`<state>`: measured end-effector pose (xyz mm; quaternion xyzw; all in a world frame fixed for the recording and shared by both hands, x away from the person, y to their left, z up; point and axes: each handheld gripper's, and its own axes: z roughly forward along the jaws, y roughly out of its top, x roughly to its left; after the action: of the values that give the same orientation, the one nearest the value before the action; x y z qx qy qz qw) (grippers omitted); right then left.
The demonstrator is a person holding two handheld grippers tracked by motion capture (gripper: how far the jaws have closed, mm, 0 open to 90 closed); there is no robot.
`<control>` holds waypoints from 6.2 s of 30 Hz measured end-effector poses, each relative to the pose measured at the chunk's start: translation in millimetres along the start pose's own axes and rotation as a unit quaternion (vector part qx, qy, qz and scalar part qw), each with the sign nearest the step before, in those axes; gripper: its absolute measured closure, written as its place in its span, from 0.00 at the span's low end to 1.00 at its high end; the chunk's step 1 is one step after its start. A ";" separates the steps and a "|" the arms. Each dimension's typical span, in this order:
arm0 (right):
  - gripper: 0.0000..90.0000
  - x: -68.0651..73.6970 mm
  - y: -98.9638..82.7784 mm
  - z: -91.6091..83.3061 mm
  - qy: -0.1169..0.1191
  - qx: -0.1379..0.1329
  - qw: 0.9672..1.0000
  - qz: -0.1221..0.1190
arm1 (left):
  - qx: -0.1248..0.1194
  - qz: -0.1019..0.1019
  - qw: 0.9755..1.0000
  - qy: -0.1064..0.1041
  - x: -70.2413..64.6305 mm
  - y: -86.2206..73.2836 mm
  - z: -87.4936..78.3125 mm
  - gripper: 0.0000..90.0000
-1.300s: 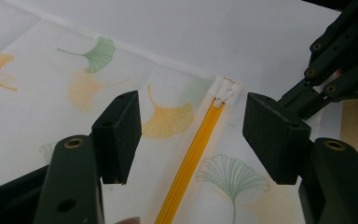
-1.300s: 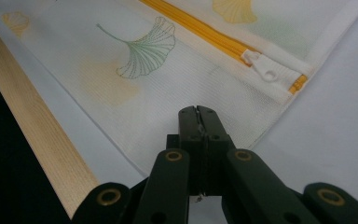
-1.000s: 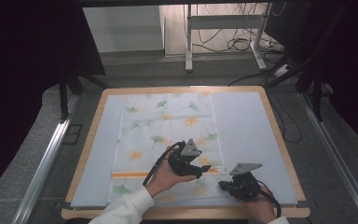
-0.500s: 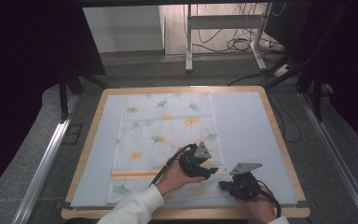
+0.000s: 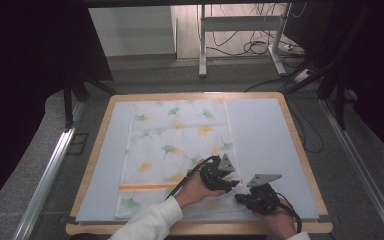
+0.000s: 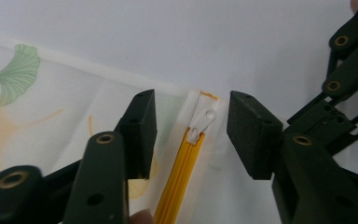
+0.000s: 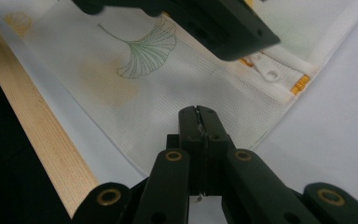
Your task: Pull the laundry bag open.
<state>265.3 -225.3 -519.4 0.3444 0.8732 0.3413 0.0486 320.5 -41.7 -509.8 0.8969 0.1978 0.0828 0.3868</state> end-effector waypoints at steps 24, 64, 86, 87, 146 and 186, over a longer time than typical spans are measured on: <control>0.99 -1.7 -0.2 0.1 0.004 -0.001 1.000 0.000 | 0.028 0.014 0.999 -0.024 7.1 3.2 21.1 0.83; 0.99 -4.2 3.4 1.7 -0.012 -0.003 1.000 0.003 | 0.029 0.019 0.999 -0.004 -0.5 4.2 21.6 0.94; 0.99 -24.4 13.3 7.3 -0.034 -0.012 0.998 0.055 | 0.035 0.020 0.999 -0.002 -0.4 3.8 20.2 0.94; 0.99 -24.4 13.3 7.3 -0.034 -0.012 0.998 0.055 | 0.035 0.020 0.999 -0.002 -0.4 3.8 20.2 0.94; 1.00 -29.7 12.8 7.4 -0.015 -0.014 0.997 0.074 | 0.060 0.002 0.998 0.001 19.8 -26.8 -12.2 0.94; 1.00 -30.7 12.4 7.3 -0.012 -0.014 0.997 0.077 | 0.068 -0.019 0.997 0.008 32.1 -52.1 -37.3 0.94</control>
<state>297.9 -234.1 -521.7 0.4139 0.8386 0.3521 0.0376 323.2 28.8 -522.2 0.9163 0.2235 0.0692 0.3250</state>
